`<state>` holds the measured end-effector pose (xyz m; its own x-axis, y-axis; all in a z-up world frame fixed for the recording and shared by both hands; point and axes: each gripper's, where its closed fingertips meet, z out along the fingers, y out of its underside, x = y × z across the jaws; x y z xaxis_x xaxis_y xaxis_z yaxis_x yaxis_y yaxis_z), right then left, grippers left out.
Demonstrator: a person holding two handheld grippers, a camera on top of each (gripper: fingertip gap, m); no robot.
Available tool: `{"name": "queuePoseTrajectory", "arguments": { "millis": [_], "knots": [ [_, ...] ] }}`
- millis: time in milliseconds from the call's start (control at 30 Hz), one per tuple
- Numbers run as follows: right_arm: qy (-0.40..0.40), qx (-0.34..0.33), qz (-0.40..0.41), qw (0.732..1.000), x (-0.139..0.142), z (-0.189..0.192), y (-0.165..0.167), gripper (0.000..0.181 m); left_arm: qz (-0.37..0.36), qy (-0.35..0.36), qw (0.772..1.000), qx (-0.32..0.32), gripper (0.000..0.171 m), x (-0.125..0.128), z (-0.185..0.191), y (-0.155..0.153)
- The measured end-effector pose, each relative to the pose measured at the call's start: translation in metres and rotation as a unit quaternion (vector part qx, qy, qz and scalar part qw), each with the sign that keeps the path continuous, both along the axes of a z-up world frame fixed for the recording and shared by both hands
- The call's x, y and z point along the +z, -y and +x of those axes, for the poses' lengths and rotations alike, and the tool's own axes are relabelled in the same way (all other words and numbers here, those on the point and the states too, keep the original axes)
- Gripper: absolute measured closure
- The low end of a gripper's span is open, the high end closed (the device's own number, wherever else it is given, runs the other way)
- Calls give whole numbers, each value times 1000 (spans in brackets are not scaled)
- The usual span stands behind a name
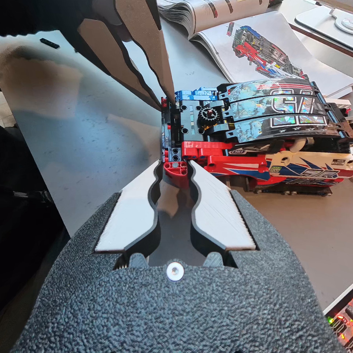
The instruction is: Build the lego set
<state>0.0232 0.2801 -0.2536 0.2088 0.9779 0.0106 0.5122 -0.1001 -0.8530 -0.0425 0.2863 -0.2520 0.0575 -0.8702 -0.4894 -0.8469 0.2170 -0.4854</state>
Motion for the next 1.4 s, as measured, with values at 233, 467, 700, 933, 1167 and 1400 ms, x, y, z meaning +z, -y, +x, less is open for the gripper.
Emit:
{"name": "queuePoseTrajectory", "arguments": {
  "millis": [233,467,700,933,1167,1400],
  "knots": [
    [5,-12,18,1000,0,0,-1,156,-38,80,995,46,124,12,-15,3],
    [29,-48,76,996,0,2,-2,155,-141,207,964,94,104,16,-27,-8],
    [15,-84,92,992,10,11,4,153,-130,151,977,78,93,-11,-20,-17],
    [-5,-135,79,988,21,31,22,156,-142,179,973,42,109,-1,-6,7],
    [-32,-186,-21,982,6,47,47,153,-143,165,976,20,109,-1,12,44],
    [-88,-257,-141,952,-3,46,76,162,-140,190,972,12,114,3,17,55]
  ]
}}
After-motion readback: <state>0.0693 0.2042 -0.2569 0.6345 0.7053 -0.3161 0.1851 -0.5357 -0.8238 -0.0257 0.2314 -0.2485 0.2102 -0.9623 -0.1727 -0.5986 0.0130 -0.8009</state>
